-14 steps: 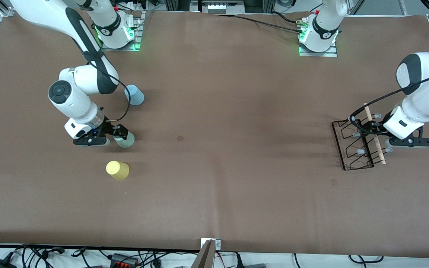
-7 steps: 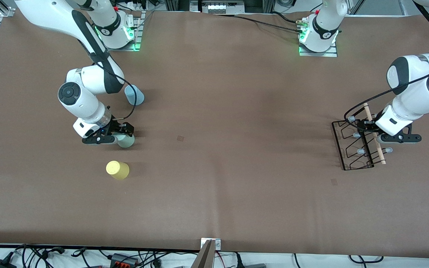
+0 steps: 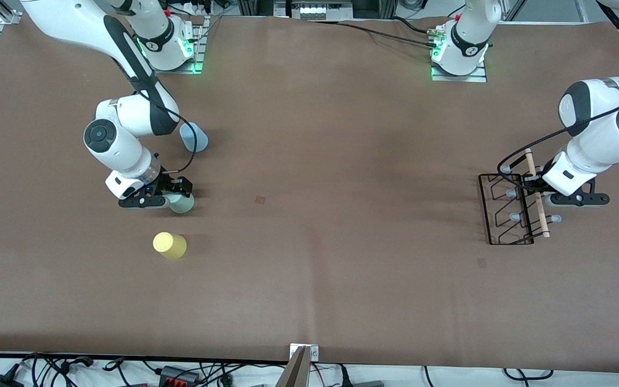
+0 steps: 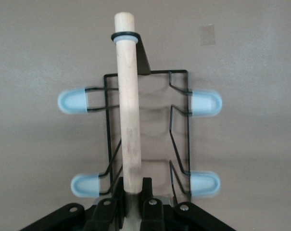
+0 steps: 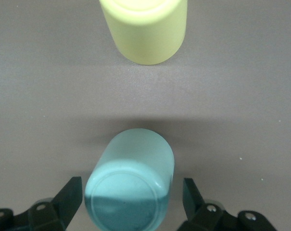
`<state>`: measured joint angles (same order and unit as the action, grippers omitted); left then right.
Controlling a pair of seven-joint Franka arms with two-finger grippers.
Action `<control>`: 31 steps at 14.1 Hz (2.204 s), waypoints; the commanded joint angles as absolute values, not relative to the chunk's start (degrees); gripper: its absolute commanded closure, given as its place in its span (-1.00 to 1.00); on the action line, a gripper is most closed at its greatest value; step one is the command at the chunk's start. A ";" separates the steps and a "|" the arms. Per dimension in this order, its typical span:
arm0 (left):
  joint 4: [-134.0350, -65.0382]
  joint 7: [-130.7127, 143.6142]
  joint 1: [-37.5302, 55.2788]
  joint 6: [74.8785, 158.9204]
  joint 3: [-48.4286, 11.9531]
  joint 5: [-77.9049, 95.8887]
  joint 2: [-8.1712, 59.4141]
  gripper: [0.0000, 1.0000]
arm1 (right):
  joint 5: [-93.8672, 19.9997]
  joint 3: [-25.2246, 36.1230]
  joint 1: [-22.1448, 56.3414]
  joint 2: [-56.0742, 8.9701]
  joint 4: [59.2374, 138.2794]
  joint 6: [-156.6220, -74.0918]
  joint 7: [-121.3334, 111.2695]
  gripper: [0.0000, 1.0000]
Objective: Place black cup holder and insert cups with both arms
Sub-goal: 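Close the right gripper on the teal cup while the left gripper grasps the handle, then carry the rack to mid-table with the left gripper while the right gripper lifts the cup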
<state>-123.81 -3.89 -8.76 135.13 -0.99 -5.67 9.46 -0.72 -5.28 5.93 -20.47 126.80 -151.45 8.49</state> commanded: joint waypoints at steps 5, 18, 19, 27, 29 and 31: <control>-115.25 -3.96 -8.00 126.25 -2.37 -6.77 8.26 0.92 | -1.23 -5.36 5.54 -20.21 127.35 -152.49 8.79 -0.55; -107.59 30.91 -7.73 118.83 -33.64 -6.15 11.85 0.92 | -0.70 -5.01 5.98 -4.76 126.74 -132.74 5.19 0.64; -106.53 32.59 -7.65 118.83 -35.32 -6.24 13.17 0.92 | -0.70 -4.92 5.80 -2.75 126.83 -129.84 5.01 0.64; -103.01 46.32 4.65 122.16 -36.21 -6.94 22.14 0.92 | -0.79 -4.14 3.78 11.59 126.65 -109.63 0.97 0.64; -103.01 46.32 6.84 124.35 -35.95 -7.99 23.37 0.92 | -0.70 -3.43 3.78 12.22 126.56 -108.20 0.88 0.64; -103.01 46.41 7.64 124.98 -36.04 -13.77 24.25 0.92 | -0.79 -3.52 3.87 11.95 126.65 -108.63 0.79 0.64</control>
<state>-105.24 45.57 6.65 125.33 -35.99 -9.01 23.06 -0.66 -3.62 3.98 11.65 125.86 -108.65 1.91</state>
